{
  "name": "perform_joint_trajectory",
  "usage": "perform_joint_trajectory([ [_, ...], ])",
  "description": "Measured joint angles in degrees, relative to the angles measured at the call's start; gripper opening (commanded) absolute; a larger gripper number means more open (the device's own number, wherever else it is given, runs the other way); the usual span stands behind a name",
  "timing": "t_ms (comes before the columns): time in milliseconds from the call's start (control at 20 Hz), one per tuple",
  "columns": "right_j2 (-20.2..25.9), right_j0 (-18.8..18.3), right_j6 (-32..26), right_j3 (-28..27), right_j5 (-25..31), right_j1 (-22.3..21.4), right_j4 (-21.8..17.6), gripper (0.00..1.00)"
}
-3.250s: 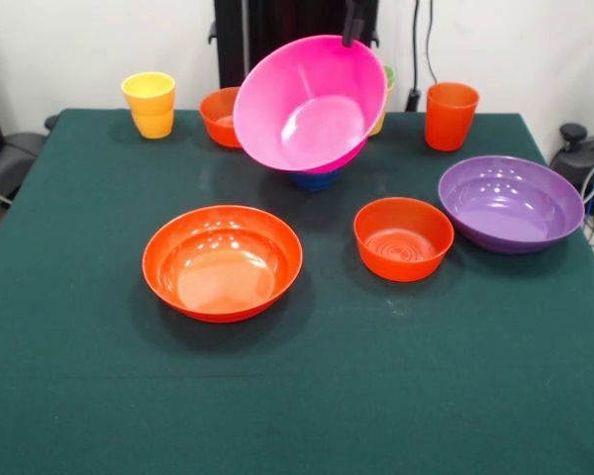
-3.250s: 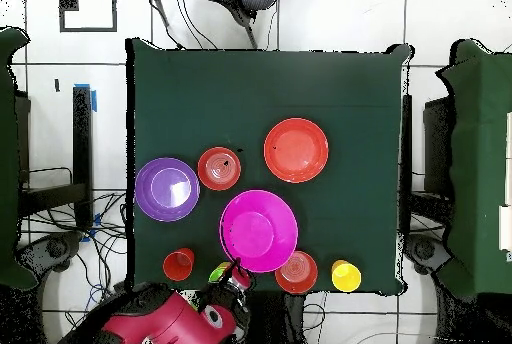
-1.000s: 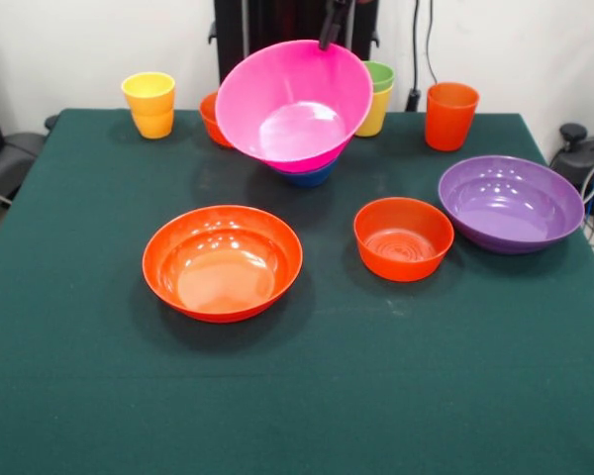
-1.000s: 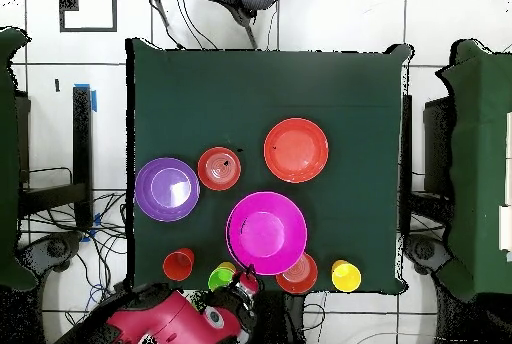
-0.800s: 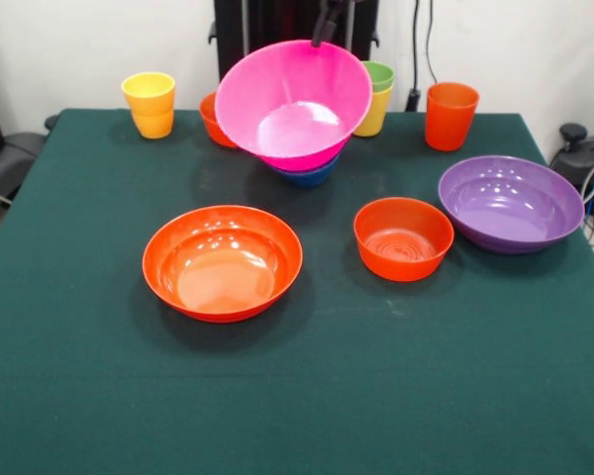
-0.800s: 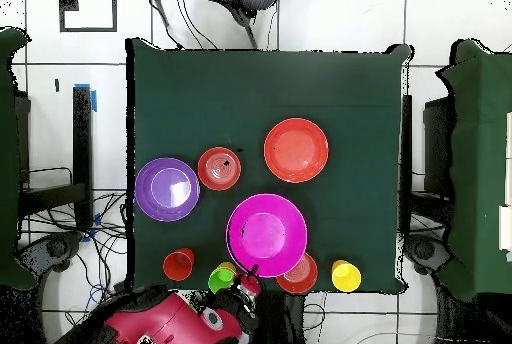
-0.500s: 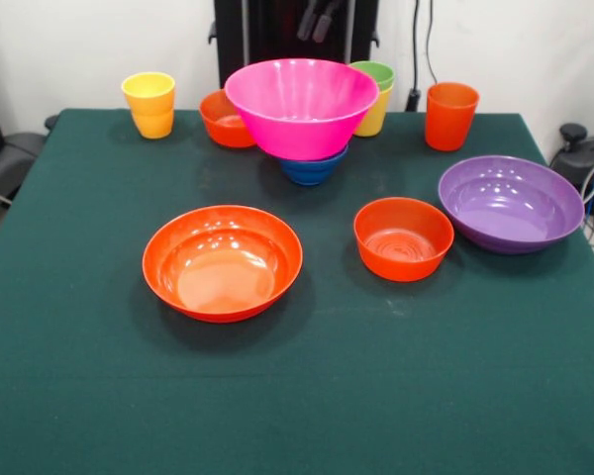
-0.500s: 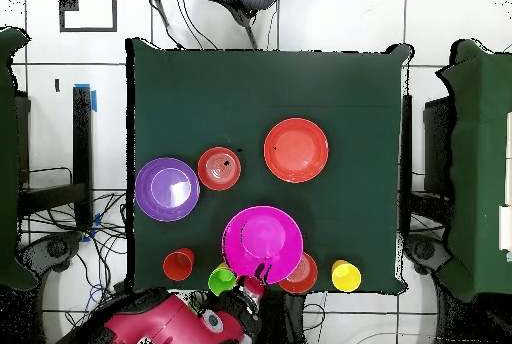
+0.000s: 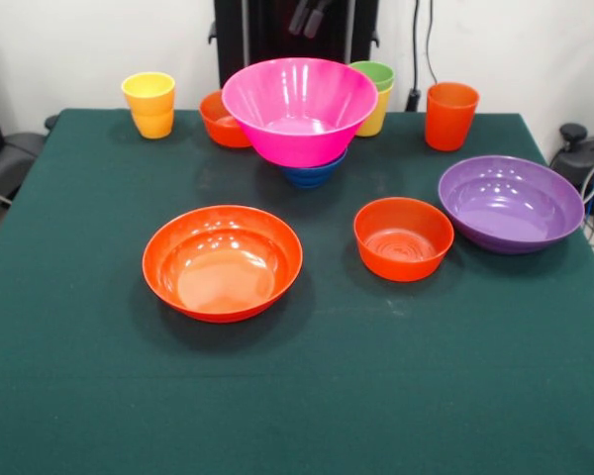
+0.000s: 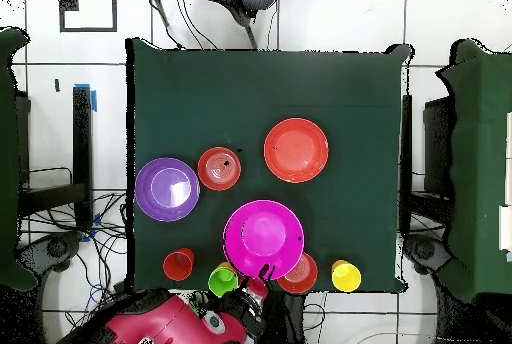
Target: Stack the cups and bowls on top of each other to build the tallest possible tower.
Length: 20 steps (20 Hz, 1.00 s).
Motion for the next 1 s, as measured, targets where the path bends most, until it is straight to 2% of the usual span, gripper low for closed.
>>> perform_joint_trajectory([
  [800, -0.01, -4.3, 0.0, 0.03, -0.01, -5.97, -0.01, 1.0],
  [1000, -0.02, -5.54, 0.0, 0.04, -1.58, -7.75, -0.67, 1.0],
])
